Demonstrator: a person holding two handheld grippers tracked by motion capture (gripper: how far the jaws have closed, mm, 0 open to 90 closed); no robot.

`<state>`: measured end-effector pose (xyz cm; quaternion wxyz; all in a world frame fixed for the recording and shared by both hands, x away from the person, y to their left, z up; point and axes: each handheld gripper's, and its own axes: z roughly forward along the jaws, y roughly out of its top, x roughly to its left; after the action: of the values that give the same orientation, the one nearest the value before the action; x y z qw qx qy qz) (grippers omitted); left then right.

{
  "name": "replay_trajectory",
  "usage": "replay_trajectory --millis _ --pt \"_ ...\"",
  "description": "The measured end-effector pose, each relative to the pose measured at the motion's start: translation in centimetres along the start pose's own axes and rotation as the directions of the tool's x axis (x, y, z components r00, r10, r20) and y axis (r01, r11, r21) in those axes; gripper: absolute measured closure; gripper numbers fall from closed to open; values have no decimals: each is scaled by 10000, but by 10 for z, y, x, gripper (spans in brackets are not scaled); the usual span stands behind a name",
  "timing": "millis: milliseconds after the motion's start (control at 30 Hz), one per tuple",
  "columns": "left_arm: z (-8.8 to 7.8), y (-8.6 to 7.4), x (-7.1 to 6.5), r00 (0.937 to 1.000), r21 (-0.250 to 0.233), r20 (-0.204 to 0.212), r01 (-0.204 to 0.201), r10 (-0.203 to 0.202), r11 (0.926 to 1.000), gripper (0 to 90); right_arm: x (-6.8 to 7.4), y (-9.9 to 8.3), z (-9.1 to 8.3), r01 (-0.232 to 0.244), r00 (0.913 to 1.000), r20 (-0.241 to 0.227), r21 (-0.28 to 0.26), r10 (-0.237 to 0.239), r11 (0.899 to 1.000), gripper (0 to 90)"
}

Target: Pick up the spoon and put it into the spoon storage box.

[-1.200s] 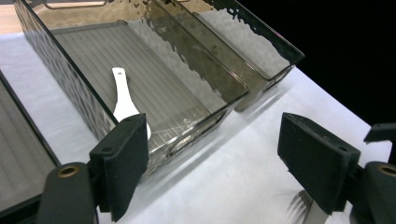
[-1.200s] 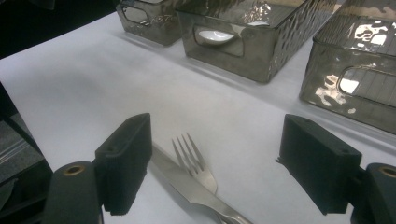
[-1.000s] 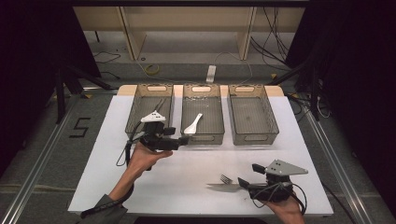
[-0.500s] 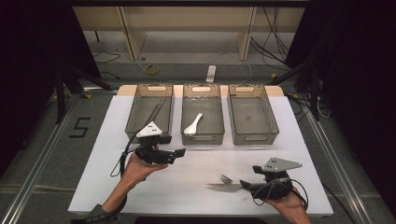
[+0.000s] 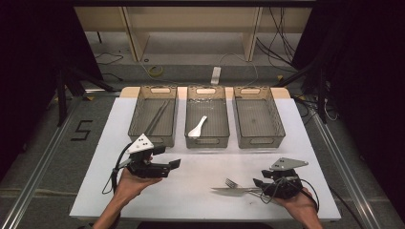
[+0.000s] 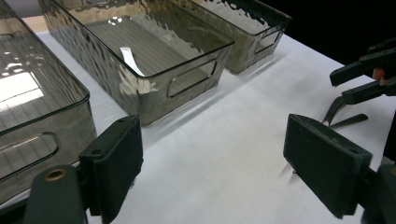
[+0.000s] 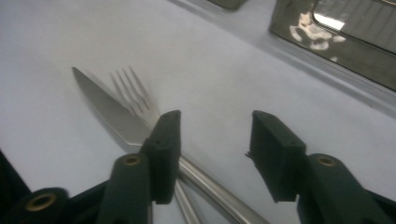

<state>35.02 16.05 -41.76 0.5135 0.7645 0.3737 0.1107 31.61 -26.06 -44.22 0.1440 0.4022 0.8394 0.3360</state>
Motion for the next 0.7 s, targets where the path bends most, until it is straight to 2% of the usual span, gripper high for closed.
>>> replay_trajectory --millis 267,367,567,700 --pt "-8 -5 -1 10000 -221 -74 65 -67 9997 188 -15 -5 4 -215 9992 361 468 199 9987 756" --pt "-10 -5 -2 10000 -263 -65 -41 39 9996 187 -19 -6 6 -241 9989 427 596 216 9979 806" --pt "-12 -7 -1 9996 -238 -262 -92 85 9997 187 -23 -9 9 -277 9988 418 841 242 9961 892" --pt "-13 -8 -1 9994 -249 -334 -137 128 9996 187 -24 -11 13 -214 9990 404 1139 169 9933 900"
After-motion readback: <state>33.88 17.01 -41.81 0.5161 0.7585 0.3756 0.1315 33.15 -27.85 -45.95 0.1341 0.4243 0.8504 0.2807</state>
